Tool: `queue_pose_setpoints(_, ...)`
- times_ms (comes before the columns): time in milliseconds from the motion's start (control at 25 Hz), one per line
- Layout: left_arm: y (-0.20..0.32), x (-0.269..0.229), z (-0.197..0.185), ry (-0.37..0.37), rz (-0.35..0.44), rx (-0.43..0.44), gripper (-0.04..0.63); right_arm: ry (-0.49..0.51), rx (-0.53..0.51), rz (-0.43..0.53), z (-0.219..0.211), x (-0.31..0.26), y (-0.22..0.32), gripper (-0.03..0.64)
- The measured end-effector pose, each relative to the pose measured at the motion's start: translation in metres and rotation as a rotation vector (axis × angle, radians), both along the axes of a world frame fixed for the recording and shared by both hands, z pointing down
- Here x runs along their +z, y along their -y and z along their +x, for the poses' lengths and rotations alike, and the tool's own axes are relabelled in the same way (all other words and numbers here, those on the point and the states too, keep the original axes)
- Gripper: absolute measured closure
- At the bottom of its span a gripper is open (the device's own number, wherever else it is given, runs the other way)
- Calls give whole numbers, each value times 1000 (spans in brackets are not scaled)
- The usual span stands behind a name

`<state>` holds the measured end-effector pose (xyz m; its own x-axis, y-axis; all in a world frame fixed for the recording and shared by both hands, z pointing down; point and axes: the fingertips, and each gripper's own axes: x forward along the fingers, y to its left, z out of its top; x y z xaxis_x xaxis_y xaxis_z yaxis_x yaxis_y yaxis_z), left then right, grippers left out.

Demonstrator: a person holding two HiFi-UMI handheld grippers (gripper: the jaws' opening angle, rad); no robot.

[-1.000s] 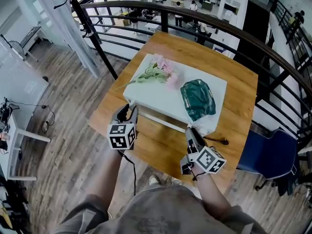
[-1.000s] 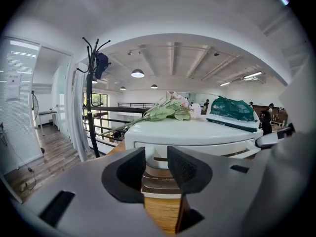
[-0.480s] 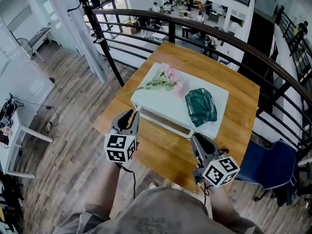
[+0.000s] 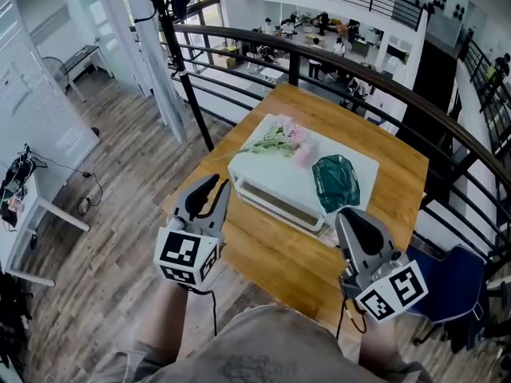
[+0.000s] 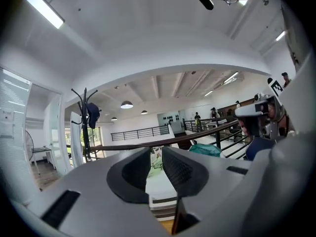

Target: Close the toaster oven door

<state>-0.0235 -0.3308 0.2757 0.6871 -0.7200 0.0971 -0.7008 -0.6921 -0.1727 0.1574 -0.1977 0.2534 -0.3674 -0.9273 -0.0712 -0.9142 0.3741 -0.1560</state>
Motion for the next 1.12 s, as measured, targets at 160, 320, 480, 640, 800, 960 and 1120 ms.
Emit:
queue_pose_setpoints(160, -25, -26, -4, 4, 75, 24, 525, -38, 15, 57, -1, -26, -16, 571)
queue_pose_setpoints(320, -43, -42, -16, -65, 108, -1, 549, -69, 28, 65, -4, -33, -28, 577)
queue_pose_setpoints(480, -59, -40, -22, -48, 112, 7, 566, -88, 20, 37, -10, -26, -35, 578)
queue_pose_setpoints(640, -77, -27, -25, -29, 79, 31, 569, -139, -3, -8, -23, -8, -41, 578)
queue_pose_setpoints(800, -89, -7, -27, -8, 18, 39, 569, -192, -36, -65, -37, 15, -46, 578)
queue_pose_setpoints(960, -100, 17, -30, 4, -35, 41, 569, -206, -72, -124, -52, 36, -54, 578)
queue_pose_setpoints(1120, -111, 29, -35, -1, -58, 48, 571, -225, -94, -149, -63, 45, -60, 578)
